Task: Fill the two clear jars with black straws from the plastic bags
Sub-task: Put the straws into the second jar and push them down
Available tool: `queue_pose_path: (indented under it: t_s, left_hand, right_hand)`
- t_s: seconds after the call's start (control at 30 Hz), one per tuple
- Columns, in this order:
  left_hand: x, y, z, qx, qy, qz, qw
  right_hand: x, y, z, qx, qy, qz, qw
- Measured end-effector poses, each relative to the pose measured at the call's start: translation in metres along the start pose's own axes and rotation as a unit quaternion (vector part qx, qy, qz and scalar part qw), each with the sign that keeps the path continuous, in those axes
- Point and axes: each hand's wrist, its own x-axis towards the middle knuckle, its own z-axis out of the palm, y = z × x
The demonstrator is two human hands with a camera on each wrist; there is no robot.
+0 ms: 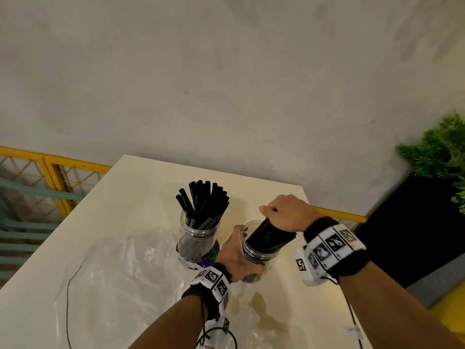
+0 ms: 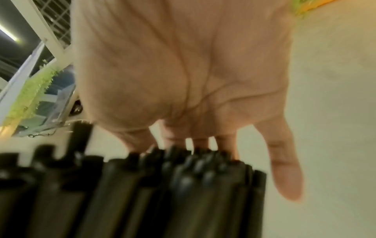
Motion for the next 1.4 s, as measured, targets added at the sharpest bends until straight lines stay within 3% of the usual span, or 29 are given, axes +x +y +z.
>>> queue_pose_path:
  t_s: [0.1, 0.23, 0.37, 0.53, 0.6, 0.67, 0.77, 0.83, 0.93, 1.1, 1.17, 1.3, 1.4]
  left_hand:
    - [0.0, -0.001, 0.001, -0.01, -0.001, -0.005, 1.0]
    - [0.004, -0.007, 0.004, -0.022, -0.003, -0.001, 1.0]
    - [0.005, -0.001, 0.002, -0.006, -0.006, 0.01, 1.0]
    - [0.005, 0.004, 0.003, -0.014, -0.02, 0.004, 1.0]
    - [0.006, 0.0, 0.004, -0.026, -0.012, -0.002, 1.0]
    - [0.006, -0.004, 0.004, -0.04, 0.006, -0.002, 0.999]
    - [0.006, -0.004, 0.004, -0.047, 0.006, 0.001, 0.999]
    - [0.007, -0.004, 0.005, -0.046, -0.003, 0.004, 0.999]
    - [0.007, -0.003, 0.004, -0.027, -0.01, 0.007, 1.0]
    - [0.006, 0.002, 0.003, -0.014, -0.023, 0.012, 1.0]
    - [0.007, 0.001, 0.004, -0.015, -0.019, 0.014, 1.0]
    - [0.006, -0.001, 0.004, -0.014, -0.004, 0.02, 1.0]
    - [0.006, -0.001, 0.003, -0.017, -0.003, 0.018, 1.0]
  right_hand:
    - [-0.035, -0.005, 0.011, 0.033, -0.012, -0.019, 0.999]
    - [-0.043, -0.022, 0.05, -0.068, 0.151, -0.019, 0.986]
    - [-0.013, -0.004, 0.036, 0.076, 0.214, 0.036, 0.973]
    - [0.009, 0.002, 0.02, 0.09, 0.085, 0.061, 0.99]
    - [0.003, -0.002, 0.014, 0.146, 0.126, 0.069, 0.979]
    - [-0.008, -0.005, 0.012, 0.163, 0.187, 0.031, 0.968]
    - [-0.025, -0.012, 0.026, 0.019, 0.151, -0.037, 0.988]
    - [-0.024, -0.01, 0.041, -0.077, 0.113, -0.03, 0.99]
    - [-0.011, -0.005, 0.049, -0.132, 0.148, 0.0, 0.98]
    - [0.004, -0.002, 0.023, -0.056, 0.196, -0.014, 0.979]
    - [0.008, -0.002, 0.019, -0.059, 0.167, 0.001, 0.984]
    - [0.013, 0.002, 0.017, -0.023, 0.036, 0.012, 0.999]
    - [0.008, 0.009, -0.001, 0.06, 0.091, 0.018, 0.994]
